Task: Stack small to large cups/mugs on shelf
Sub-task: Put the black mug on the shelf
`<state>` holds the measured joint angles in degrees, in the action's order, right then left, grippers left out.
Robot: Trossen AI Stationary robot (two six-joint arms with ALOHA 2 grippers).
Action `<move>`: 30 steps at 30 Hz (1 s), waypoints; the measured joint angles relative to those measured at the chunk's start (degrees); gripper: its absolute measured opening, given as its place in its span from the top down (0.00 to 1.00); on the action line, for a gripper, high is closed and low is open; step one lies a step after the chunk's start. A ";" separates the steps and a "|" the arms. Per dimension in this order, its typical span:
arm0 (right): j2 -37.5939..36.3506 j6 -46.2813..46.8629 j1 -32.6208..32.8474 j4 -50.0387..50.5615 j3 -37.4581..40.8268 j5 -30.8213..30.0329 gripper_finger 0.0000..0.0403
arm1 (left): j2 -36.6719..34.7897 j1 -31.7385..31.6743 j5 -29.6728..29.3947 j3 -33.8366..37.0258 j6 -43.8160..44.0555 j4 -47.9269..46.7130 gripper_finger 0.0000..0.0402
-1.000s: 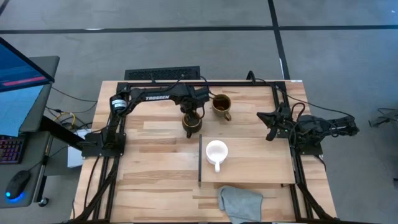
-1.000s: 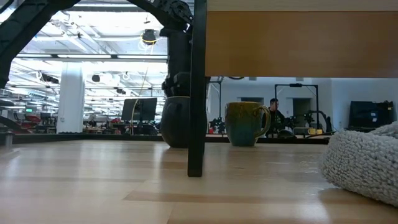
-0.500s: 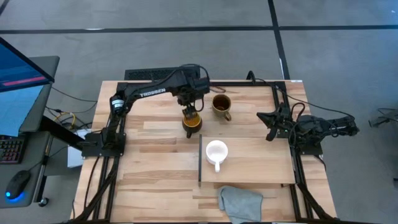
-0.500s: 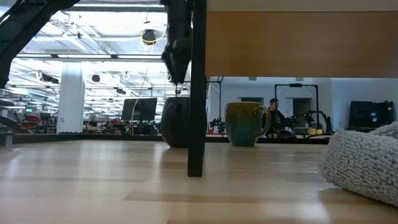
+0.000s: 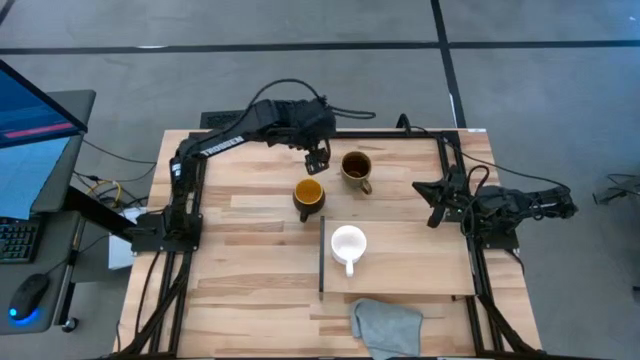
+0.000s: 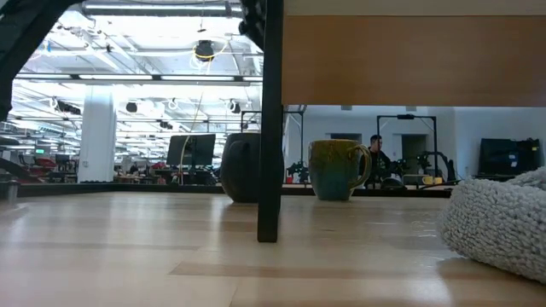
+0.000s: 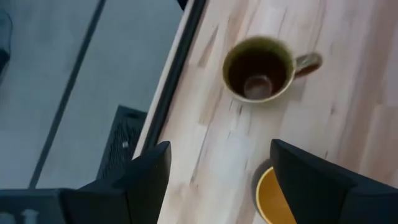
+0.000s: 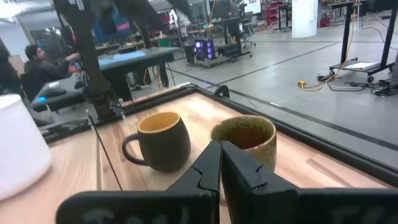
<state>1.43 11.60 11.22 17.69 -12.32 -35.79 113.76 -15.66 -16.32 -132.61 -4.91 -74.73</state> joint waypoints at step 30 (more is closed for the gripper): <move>0.00 -1.48 -0.02 -0.13 0.02 0.50 0.92 | -46.00 17.00 -11.32 48.60 1.38 25.80 0.34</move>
<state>1.43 10.12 11.20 17.57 -12.29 -35.29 67.75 1.34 -27.64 -84.01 -3.53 -48.93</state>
